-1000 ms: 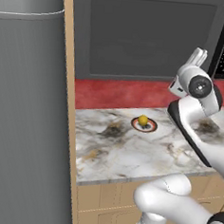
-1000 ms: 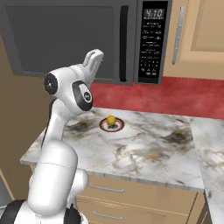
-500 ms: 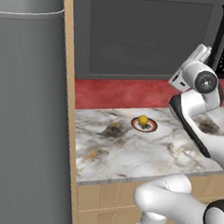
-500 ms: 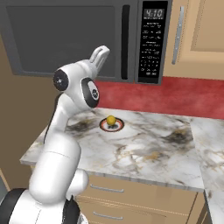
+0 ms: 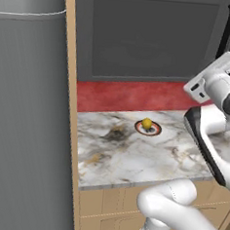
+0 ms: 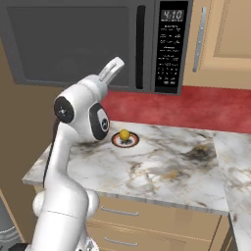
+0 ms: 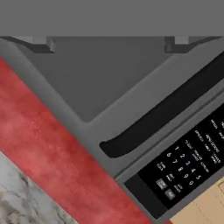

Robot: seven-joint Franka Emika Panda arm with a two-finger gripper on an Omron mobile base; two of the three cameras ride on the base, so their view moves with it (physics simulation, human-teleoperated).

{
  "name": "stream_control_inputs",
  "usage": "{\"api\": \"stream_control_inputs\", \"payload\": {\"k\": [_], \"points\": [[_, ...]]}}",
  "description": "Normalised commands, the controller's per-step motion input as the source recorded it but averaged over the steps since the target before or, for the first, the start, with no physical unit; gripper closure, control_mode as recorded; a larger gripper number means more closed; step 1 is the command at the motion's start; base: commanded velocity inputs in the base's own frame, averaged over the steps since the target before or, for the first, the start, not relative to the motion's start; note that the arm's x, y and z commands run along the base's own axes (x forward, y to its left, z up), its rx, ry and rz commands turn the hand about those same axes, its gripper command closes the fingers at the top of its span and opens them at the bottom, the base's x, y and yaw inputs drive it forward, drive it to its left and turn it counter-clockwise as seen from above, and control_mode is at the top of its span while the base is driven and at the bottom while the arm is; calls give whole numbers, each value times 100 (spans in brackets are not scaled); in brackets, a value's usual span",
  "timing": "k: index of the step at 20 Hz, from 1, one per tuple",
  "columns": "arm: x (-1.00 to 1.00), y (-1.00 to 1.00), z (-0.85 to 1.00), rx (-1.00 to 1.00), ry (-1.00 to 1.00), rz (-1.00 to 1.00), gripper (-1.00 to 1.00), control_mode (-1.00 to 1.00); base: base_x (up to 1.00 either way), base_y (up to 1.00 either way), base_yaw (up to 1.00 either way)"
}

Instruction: Remove the pear from the bowl and place it on the small plate. Then place the bowl with only the steak in the microwave, close the door, and press the start button to microwave the steak.

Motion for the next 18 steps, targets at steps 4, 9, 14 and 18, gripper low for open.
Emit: {"api": "stream_control_inputs", "payload": {"k": [4, 9, 14, 18], "points": [[-100, -49, 47, 9, -4, 3, -100, -100, 0, 0, 0], [-100, -83, -6, 9, -3, 8, -100, -100, 0, 0, 0], [-44, -91, -43, 6, 0, 22, -100, -100, 0, 0, 0], [3, -52, -27, 3, -12, 31, -100, -100, 0, 0, 0]]}}
